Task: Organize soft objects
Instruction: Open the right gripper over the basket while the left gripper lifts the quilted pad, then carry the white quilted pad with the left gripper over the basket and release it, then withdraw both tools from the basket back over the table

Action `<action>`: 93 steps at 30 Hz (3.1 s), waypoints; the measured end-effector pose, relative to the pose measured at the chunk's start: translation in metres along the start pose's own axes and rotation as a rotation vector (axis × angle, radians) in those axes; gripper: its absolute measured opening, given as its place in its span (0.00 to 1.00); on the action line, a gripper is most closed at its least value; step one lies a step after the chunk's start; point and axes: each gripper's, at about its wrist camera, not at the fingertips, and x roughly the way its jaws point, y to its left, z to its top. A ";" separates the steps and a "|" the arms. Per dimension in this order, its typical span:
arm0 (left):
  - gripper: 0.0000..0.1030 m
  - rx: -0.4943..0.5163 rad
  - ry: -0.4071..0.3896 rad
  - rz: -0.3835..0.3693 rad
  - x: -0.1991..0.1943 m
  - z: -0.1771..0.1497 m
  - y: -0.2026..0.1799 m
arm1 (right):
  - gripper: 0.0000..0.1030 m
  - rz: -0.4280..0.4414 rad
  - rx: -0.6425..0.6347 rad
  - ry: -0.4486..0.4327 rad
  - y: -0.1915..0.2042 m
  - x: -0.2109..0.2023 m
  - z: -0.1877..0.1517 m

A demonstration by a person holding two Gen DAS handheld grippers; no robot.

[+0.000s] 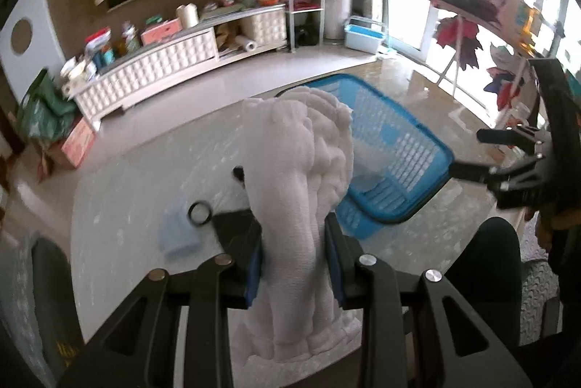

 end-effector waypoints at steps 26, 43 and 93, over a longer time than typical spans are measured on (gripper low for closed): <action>0.28 0.323 0.084 -0.180 0.119 0.071 -0.094 | 1.00 -0.004 0.121 0.065 -0.050 0.032 -0.022; 0.28 0.480 0.244 -0.273 0.185 0.070 -0.120 | 1.00 0.055 0.190 0.073 -0.064 0.036 -0.025; 0.90 0.374 0.045 -0.118 0.096 0.071 -0.090 | 1.00 0.010 0.293 -0.078 -0.040 -0.027 -0.018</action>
